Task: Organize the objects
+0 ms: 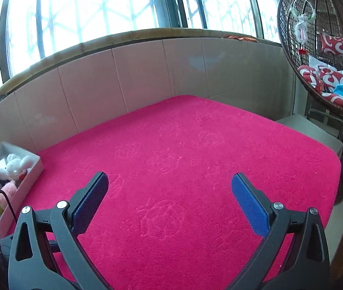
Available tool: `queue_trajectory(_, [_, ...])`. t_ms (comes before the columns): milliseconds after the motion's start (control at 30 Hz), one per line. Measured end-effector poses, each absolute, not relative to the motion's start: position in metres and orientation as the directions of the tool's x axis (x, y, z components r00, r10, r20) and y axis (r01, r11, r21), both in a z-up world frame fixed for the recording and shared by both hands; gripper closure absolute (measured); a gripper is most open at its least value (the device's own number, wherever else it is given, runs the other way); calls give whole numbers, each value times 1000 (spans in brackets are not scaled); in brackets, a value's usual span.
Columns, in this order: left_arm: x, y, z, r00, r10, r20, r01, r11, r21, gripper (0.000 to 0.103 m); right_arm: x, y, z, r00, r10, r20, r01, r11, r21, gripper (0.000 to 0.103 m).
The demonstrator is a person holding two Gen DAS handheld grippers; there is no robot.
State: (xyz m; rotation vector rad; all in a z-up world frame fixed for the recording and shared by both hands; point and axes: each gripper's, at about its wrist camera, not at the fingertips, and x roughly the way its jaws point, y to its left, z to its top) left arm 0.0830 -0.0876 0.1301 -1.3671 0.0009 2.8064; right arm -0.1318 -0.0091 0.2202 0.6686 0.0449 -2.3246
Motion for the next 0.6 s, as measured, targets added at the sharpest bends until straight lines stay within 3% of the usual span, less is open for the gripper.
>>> queue_trajectory(167, [96,-92,145,-616,17,-788,-18,-1000,-8,0,-137,-10,209,-590,-618,-520,639,-751,168,0])
queue_trajectory(367, [40,-80,153,-615,18,-788,-17,-1000,-9,0,-140,-8,207,-588,-613,-528,633,-755,171,0])
queue_trajectory(600, [37,-88,178,-615,17,-788,-17,-1000,-9,0,-143,-7,205,-578,-617,-533,636,-751,180,0])
